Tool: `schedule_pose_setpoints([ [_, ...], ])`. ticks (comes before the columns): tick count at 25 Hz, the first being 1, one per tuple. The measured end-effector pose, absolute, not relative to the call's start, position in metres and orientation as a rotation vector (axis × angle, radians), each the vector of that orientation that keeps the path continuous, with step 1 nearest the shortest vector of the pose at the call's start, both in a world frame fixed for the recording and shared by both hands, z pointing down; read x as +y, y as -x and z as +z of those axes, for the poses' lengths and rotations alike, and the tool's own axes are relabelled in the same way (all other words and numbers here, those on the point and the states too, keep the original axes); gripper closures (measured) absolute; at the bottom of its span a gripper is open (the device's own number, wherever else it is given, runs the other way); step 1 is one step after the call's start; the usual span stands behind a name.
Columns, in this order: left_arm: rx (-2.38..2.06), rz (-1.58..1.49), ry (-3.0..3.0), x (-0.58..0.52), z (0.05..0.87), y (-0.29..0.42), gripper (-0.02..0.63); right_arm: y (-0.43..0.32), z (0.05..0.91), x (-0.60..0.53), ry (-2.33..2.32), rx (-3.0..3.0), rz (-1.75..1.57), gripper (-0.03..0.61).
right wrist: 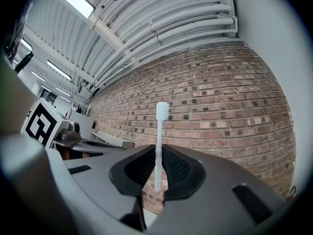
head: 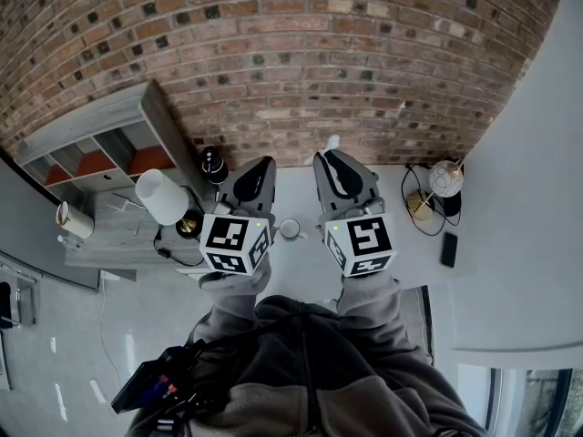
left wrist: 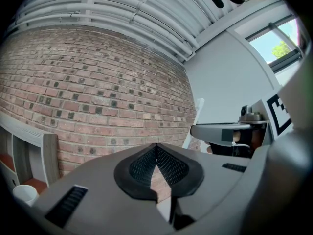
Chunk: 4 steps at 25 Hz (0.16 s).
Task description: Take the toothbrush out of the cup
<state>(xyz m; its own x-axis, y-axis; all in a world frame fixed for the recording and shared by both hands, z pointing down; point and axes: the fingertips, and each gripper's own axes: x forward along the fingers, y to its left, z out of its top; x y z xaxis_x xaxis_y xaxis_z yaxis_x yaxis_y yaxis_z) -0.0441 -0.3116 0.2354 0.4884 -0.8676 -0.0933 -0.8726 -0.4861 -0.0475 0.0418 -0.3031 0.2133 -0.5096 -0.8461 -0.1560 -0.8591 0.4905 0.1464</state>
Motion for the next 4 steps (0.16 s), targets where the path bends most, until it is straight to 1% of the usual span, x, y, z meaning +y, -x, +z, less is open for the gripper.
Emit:
schedule_pose_setpoints([
  [4, 1.54, 0.082, 2.635, -0.3113, 0.2357, 0.0419, 0.611, -0.043, 0.2124, -0.3018, 1.52, 2.657, 0.321, 0.532],
])
